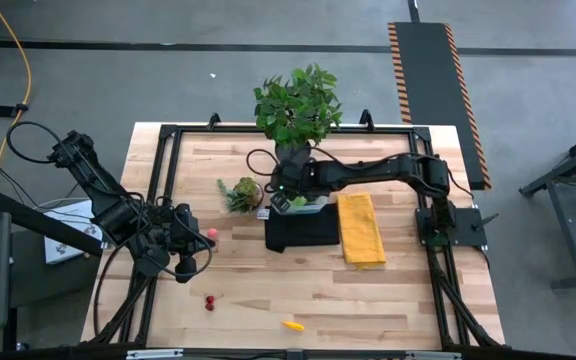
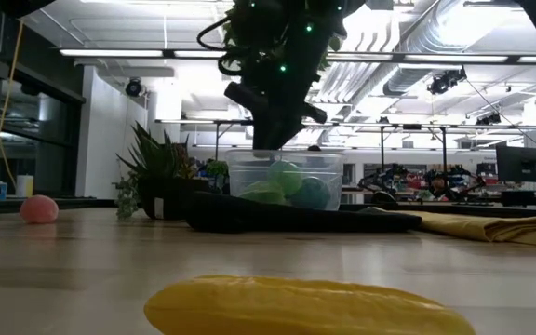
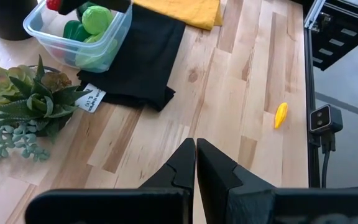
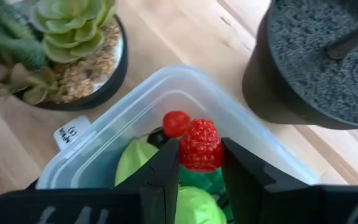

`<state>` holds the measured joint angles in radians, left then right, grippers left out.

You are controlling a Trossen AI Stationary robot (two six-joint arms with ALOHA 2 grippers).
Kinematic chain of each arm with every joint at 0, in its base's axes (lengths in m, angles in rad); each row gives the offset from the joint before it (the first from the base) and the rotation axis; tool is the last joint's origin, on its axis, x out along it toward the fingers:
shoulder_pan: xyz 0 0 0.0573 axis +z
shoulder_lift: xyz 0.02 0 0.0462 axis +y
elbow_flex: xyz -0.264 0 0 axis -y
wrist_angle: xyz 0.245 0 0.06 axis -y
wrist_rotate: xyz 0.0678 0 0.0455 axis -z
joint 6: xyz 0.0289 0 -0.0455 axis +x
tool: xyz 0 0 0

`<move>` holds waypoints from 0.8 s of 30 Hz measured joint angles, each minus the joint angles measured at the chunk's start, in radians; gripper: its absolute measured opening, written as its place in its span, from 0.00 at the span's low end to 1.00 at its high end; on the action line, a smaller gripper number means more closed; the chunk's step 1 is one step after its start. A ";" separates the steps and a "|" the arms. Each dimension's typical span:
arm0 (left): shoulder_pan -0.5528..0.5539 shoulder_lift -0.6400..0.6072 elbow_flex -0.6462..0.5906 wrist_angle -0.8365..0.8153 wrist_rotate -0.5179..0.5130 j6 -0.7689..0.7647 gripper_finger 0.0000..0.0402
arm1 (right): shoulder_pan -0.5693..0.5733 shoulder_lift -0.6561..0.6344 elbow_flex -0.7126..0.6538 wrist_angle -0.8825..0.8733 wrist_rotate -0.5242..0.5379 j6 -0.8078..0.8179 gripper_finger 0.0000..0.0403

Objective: Pick and placing Produce into tupperware
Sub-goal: Put the raspberry into the transparent bin

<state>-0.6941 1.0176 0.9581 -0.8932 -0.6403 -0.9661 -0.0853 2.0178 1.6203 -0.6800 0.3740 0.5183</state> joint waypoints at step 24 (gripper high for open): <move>0.000 0.000 0.000 0.001 -0.007 -0.007 0.01 | -0.015 0.000 0.000 -0.003 -0.008 -0.028 0.22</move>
<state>-0.6941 1.0172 0.9581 -0.8925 -0.6476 -0.9730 -0.1002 2.0178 1.6203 -0.6834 0.3661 0.4903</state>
